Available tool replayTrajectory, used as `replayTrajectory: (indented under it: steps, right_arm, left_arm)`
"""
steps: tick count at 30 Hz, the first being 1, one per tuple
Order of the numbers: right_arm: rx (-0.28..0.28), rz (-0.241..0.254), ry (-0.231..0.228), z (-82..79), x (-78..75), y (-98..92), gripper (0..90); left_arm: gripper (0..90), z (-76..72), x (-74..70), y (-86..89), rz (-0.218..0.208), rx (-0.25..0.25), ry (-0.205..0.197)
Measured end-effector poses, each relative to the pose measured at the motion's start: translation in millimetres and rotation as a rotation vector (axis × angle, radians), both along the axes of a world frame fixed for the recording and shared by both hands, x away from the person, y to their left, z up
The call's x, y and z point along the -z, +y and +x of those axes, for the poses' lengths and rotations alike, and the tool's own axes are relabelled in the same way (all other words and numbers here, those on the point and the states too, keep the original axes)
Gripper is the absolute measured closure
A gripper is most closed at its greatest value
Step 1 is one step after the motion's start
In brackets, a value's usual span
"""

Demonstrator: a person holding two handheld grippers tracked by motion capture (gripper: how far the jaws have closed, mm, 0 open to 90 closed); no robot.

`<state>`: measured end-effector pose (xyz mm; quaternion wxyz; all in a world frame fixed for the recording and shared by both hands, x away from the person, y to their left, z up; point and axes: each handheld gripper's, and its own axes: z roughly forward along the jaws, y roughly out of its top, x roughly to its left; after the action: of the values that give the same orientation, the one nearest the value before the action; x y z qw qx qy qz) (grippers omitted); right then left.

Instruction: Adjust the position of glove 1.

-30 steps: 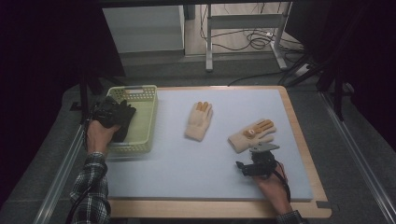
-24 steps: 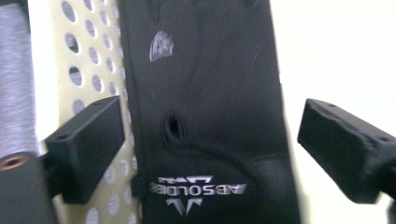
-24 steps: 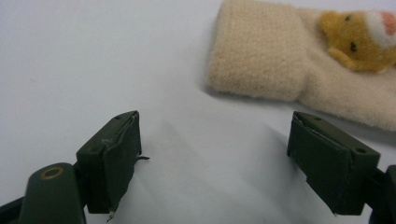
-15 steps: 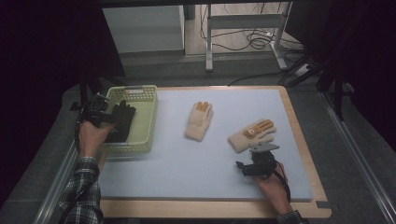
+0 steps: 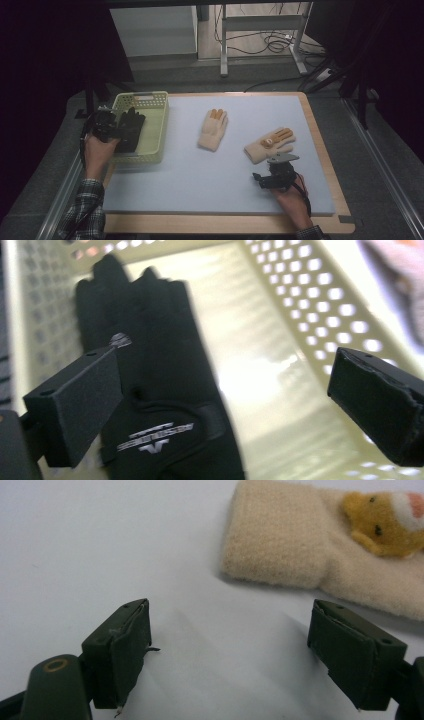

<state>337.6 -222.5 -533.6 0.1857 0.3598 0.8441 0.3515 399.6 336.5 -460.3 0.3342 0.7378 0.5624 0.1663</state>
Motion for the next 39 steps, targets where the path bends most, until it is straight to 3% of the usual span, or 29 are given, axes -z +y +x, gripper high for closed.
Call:
replayTrajectory:
  steps: [10, 18, 19, 24, 28, 32, 34, 39]
  right_arm:
    - [0.001, -0.001, 0.0, 0.0, 0.0, 0.0, 17.1]
    - [0.002, 0.001, 0.003, -0.1, -0.1, 0.1, 17.1]
    - [0.002, 0.001, 0.003, -0.1, -0.1, 0.1, 17.1]
    - [0.002, 0.001, 0.003, -0.1, -0.1, 0.1, 17.1]
    - [0.002, 0.001, 0.003, -0.1, -0.1, 0.0, 17.1]
    - [0.002, 0.001, 0.004, 0.0, -0.1, 0.0, 17.1]
    - [0.002, 0.002, 0.005, 0.1, -0.1, -0.1, 17.1]
    - [0.002, 0.003, 0.008, 0.5, 0.0, -0.2, 17.2]
  left_arm:
    - [1.3, -16.9, -6.7, -31.4, 0.0, 0.109, -0.066]
    - [1.6, -37.7, -16.6, -66.8, 0.009, 0.223, -0.136]
    - [1.5, -44.0, -18.1, -77.2, 0.019, 0.251, -0.157]
    - [1.3, -57.4, -17.8, -97.5, 0.021, 0.303, -0.192]
    - [1.4, -73.6, -11.0, -120.9, 0.045, 0.363, -0.213]
    - [1.4, -82.8, 0.8, -135.0, 0.048, 0.404, -0.201]
    - [1.4, -84.9, 3.3, -137.4, 0.046, 0.411, -0.199]
    - [1.6, -98.9, 26.2, -150.9, 0.046, 0.435, -0.199]
